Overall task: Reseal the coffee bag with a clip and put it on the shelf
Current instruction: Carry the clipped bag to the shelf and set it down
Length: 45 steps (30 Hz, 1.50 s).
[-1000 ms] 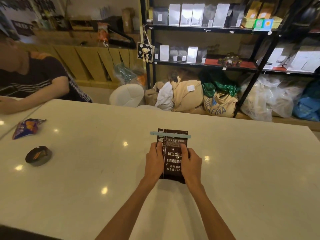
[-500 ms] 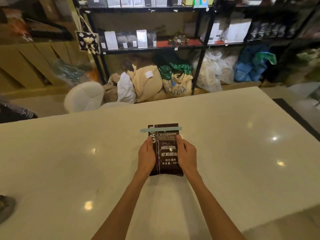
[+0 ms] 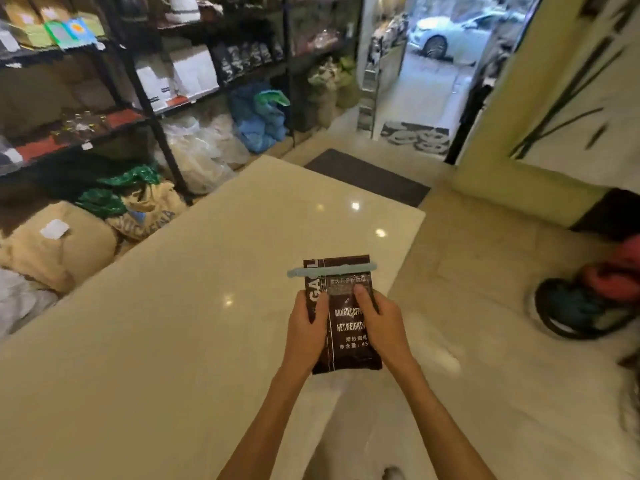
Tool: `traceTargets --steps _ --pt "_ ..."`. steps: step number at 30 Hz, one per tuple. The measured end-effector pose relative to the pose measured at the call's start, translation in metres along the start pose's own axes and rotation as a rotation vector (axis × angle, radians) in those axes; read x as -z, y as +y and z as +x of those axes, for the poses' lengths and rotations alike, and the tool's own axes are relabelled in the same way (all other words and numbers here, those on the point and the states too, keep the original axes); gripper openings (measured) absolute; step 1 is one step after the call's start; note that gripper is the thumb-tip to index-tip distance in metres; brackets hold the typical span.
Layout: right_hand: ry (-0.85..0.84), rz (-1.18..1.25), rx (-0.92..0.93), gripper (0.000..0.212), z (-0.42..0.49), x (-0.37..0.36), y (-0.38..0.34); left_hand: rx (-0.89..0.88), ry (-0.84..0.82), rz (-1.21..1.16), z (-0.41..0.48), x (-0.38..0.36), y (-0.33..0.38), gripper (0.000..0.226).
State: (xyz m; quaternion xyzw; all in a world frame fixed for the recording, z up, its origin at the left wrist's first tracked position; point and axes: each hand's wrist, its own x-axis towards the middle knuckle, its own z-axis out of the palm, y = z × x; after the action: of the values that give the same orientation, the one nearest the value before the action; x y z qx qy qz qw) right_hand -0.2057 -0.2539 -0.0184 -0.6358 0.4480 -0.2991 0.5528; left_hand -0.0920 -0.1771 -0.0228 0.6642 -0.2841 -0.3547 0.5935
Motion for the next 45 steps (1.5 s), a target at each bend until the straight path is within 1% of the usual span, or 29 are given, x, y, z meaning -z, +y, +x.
traceTargets --steps 2,4,6,8,10,11,12,14,17,20,21,22,26,29,31,33,35,38,42,45 --pt "0.134 0.035 -0.027 0.026 0.009 0.057 0.011 -0.027 -0.091 0.049 0.014 -0.063 0.008 0.011" --pt "0.211 0.126 -0.066 0.026 0.018 0.108 0.021 -0.045 -0.166 0.091 0.029 -0.119 0.010 0.014" --pt "0.218 0.244 -0.122 0.029 0.029 0.163 0.035 -0.065 -0.225 0.128 0.042 -0.182 0.012 0.023" --pt "0.221 0.294 -0.132 0.031 0.039 0.216 0.049 -0.073 -0.283 0.144 0.052 -0.243 0.016 0.020" --pt "0.327 0.266 -0.085 0.028 0.051 0.267 0.061 -0.052 -0.372 0.095 0.063 -0.304 0.021 0.012" --pt "0.405 0.240 -0.068 0.025 0.058 0.291 0.064 -0.014 -0.426 0.045 0.068 -0.331 0.023 0.013" --pt "0.478 0.218 -0.054 0.021 0.064 0.314 0.067 0.027 -0.481 -0.002 0.072 -0.357 0.026 0.017" --pt "0.565 0.178 -0.062 0.019 0.084 0.355 0.069 0.079 -0.571 -0.062 0.085 -0.402 0.030 0.026" --pt "0.593 0.108 -0.091 0.024 0.121 0.397 0.068 0.051 -0.603 -0.033 0.111 -0.451 0.037 0.031" --pt "0.631 0.091 -0.091 0.026 0.156 0.420 0.067 0.000 -0.574 0.001 0.137 -0.481 0.049 0.032" --pt "0.623 0.094 -0.087 0.026 0.196 0.427 0.069 -0.010 -0.537 -0.002 0.172 -0.497 0.048 0.030" --pt "0.619 0.091 -0.091 0.027 0.206 0.432 0.069 -0.013 -0.531 0.007 0.180 -0.503 0.050 0.029" --pt "0.593 0.052 -0.056 0.032 0.326 0.449 0.059 -0.070 -0.442 0.002 0.289 -0.539 0.065 0.026" --pt "0.551 0.013 -0.052 0.037 0.425 0.453 0.039 -0.080 -0.358 0.011 0.380 -0.556 0.084 0.030" --pt "0.487 -0.012 -0.034 0.039 0.494 0.449 0.019 -0.078 -0.285 -0.015 0.443 -0.557 0.101 0.031" --pt "0.405 -0.036 -0.026 0.038 0.555 0.439 0.003 -0.063 -0.227 -0.048 0.498 -0.552 0.113 0.027" --pt "0.330 -0.073 -0.025 0.039 0.610 0.417 -0.014 -0.031 -0.140 -0.079 0.543 -0.536 0.124 0.023" --pt "0.157 -0.100 -0.014 0.040 0.685 0.369 -0.027 -0.024 0.061 -0.084 0.605 -0.497 0.126 0.022" --pt "-0.141 -0.120 0.031 0.029 0.762 0.280 -0.043 0.000 0.361 -0.138 0.662 -0.428 0.114 0.022" --pt "-0.387 -0.113 0.051 0.028 0.806 0.205 -0.052 0.019 0.591 -0.142 0.693 -0.371 0.106 0.023"
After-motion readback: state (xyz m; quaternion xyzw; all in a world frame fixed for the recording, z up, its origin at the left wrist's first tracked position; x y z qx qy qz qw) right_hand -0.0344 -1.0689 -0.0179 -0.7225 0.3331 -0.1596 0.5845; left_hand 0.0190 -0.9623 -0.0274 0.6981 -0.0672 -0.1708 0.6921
